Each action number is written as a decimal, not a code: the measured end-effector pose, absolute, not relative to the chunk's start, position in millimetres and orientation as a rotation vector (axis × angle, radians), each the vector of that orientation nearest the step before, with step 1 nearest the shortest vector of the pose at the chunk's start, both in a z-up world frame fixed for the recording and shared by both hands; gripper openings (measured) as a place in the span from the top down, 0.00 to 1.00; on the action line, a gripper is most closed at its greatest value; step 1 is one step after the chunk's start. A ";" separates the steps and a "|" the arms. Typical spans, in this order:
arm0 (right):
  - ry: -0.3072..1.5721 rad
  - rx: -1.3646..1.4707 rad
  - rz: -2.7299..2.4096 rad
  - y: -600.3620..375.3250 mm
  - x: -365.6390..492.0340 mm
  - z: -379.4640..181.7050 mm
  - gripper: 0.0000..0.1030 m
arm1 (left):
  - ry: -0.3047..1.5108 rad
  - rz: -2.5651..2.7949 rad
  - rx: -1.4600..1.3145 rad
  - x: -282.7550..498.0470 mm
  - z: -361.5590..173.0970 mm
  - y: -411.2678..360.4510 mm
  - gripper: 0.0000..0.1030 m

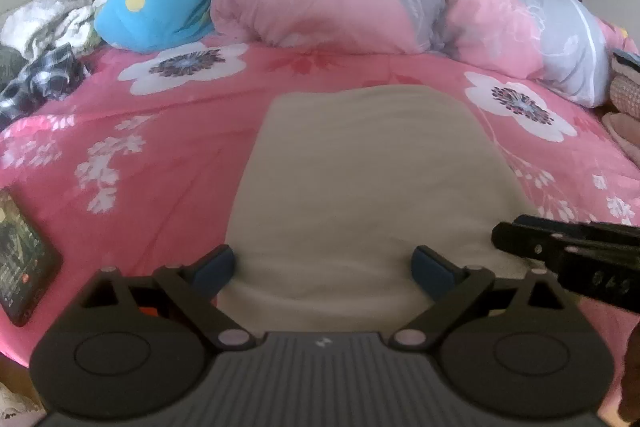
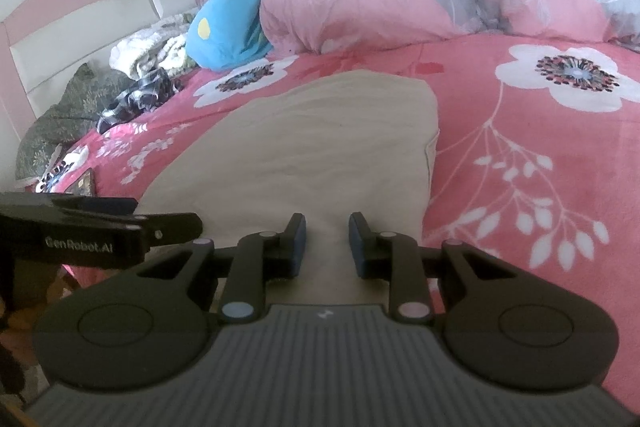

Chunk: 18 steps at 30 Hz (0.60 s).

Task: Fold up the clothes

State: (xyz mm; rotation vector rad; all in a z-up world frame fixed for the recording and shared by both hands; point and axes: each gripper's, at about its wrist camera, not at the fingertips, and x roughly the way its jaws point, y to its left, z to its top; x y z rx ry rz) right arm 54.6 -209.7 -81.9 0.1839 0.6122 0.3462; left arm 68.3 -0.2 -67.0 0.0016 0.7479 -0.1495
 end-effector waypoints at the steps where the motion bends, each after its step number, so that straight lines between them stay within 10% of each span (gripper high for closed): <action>1: 0.625 0.187 0.350 -209.7 56.4 -78.2 0.72 | 0.751 -0.150 -0.003 68.6 -66.8 0.2 0.06; 18: 0.663 0.094 0.353 -197.2 71.4 -74.4 0.53 | 0.787 -0.139 -0.026 72.4 -66.6 1.4 0.04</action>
